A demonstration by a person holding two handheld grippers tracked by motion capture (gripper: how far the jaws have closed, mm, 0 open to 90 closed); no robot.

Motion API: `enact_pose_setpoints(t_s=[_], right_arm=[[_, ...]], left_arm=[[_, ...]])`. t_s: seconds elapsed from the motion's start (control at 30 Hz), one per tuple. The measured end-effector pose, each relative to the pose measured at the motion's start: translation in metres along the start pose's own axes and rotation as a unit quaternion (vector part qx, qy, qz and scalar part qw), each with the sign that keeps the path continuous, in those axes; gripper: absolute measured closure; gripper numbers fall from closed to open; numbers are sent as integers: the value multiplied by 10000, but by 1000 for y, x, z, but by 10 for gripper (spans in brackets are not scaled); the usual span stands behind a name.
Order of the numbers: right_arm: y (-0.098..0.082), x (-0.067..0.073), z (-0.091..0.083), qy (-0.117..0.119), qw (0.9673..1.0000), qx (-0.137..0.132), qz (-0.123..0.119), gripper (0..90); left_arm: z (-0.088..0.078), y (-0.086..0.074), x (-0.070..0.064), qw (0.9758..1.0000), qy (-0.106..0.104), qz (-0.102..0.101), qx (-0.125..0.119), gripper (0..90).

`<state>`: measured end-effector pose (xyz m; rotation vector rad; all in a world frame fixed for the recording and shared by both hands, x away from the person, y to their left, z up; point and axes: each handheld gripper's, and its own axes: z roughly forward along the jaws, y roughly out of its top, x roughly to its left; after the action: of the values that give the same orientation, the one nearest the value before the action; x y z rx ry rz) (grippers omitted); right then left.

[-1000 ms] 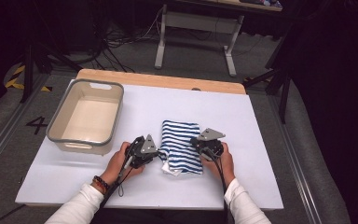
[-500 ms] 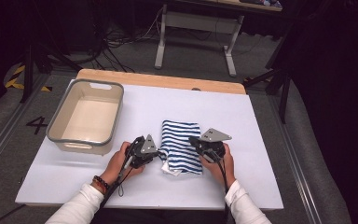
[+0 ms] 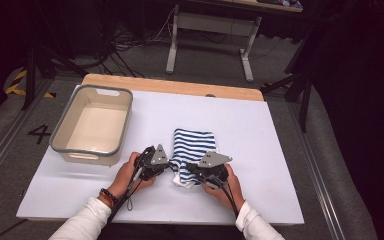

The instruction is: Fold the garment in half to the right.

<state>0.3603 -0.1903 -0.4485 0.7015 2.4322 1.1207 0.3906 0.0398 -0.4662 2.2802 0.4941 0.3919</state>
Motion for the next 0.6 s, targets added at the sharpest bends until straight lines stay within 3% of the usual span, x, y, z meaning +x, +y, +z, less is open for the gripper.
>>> enact_pose_setpoints(t_s=[0.43,0.6], right_arm=[[-21,-3,-13,-128,9998,144,101,894],[-24,-6,-27,-261,9996,-10,113,898]], left_arm=[[0,0,0,10000,6,-64,-12,893],[-1,0,-1,9999,14,-138,-47,885]])
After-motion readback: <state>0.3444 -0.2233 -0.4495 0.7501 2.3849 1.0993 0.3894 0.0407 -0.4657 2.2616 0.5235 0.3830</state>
